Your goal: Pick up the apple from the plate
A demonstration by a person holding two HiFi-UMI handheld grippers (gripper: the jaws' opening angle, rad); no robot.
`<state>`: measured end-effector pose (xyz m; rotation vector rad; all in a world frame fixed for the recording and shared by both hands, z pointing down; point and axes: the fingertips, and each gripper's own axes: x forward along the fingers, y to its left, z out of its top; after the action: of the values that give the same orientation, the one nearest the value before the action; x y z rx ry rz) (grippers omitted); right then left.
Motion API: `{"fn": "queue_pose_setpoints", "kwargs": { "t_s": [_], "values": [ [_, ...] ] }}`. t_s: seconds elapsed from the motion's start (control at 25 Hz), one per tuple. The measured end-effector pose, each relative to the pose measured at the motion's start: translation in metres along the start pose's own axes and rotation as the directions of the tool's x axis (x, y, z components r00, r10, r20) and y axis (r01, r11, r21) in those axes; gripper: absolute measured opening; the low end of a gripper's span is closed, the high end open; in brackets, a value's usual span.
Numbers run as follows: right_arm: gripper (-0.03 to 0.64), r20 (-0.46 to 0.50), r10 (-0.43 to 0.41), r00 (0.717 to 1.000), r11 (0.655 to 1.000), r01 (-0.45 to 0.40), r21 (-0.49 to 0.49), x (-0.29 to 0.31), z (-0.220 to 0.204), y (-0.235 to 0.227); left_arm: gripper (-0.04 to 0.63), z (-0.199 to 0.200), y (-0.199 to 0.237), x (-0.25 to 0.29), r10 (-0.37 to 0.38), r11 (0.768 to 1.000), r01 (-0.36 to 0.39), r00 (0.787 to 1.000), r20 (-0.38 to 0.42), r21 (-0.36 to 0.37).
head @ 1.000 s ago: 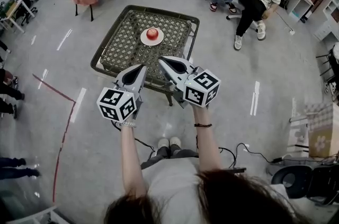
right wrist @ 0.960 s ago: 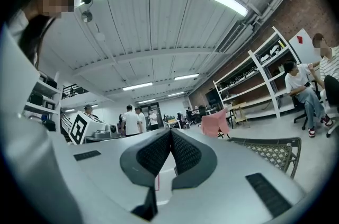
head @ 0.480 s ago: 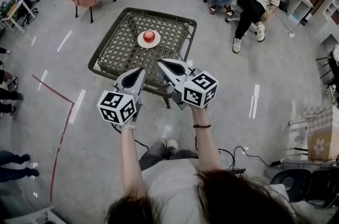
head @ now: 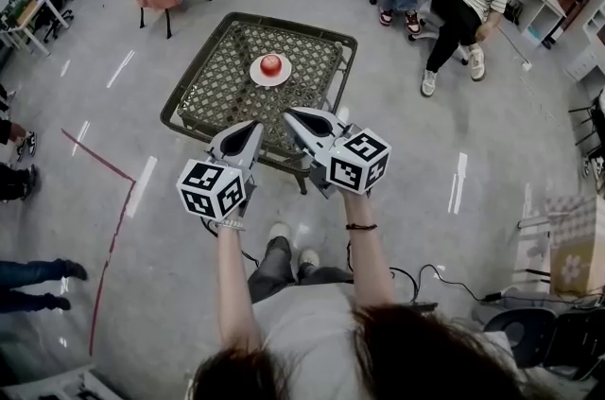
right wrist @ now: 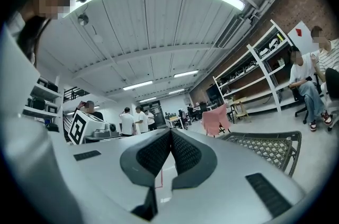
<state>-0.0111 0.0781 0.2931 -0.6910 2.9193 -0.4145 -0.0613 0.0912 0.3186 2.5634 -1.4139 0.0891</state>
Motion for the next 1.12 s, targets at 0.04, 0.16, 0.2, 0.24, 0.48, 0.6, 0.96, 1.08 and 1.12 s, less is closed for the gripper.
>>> {"fn": "queue_pose_setpoints", "kwargs": {
  "t_s": [0.04,0.16,0.2,0.24,0.48,0.6,0.96,1.08,1.12],
  "values": [
    [0.009,0.0,-0.002,1.0,1.0,0.002,0.002,0.001,-0.001,-0.001,0.011,0.0,0.002,0.001,-0.002,1.0,0.002,1.0,-0.003,0.001],
    [0.009,0.005,-0.013,1.0,1.0,0.013,0.009,0.009,-0.003,-0.006,0.011,-0.002,0.011,0.006,-0.014,1.0,0.014,1.0,-0.009,0.001],
    [0.009,0.006,-0.018,1.0,1.0,0.018,0.011,0.012,-0.004,-0.009,0.011,-0.002,0.015,0.009,-0.019,1.0,0.019,1.0,-0.011,0.0],
    [0.009,0.007,-0.023,1.0,1.0,0.023,0.012,0.016,-0.004,-0.013,0.011,-0.002,0.019,0.012,-0.025,1.0,0.025,1.0,-0.013,0.001],
    [0.009,0.013,-0.064,0.998,0.998,0.064,0.015,0.048,0.001,-0.042,0.011,0.01,0.055,0.039,-0.064,0.998,0.064,0.998,-0.013,0.019],
    [0.009,0.016,-0.091,0.996,0.996,0.091,0.024,0.06,0.0,-0.056,0.011,0.012,0.071,0.051,-0.083,0.996,0.083,0.996,-0.019,0.017],
    [0.009,0.002,-0.149,0.989,0.988,0.149,0.036,0.094,-0.004,-0.087,0.011,0.011,0.111,0.082,-0.141,0.99,0.141,0.989,-0.049,-0.005],
    [0.009,0.0,-0.163,0.987,0.986,0.163,0.037,0.102,-0.005,-0.093,0.011,0.011,0.118,0.089,-0.167,0.986,0.167,0.985,-0.053,-0.009],
    [0.009,0.0,-0.168,0.986,0.985,0.168,0.038,0.104,-0.005,-0.095,0.011,0.011,0.119,0.09,-0.178,0.984,0.177,0.983,-0.053,-0.009]
  ]
}}
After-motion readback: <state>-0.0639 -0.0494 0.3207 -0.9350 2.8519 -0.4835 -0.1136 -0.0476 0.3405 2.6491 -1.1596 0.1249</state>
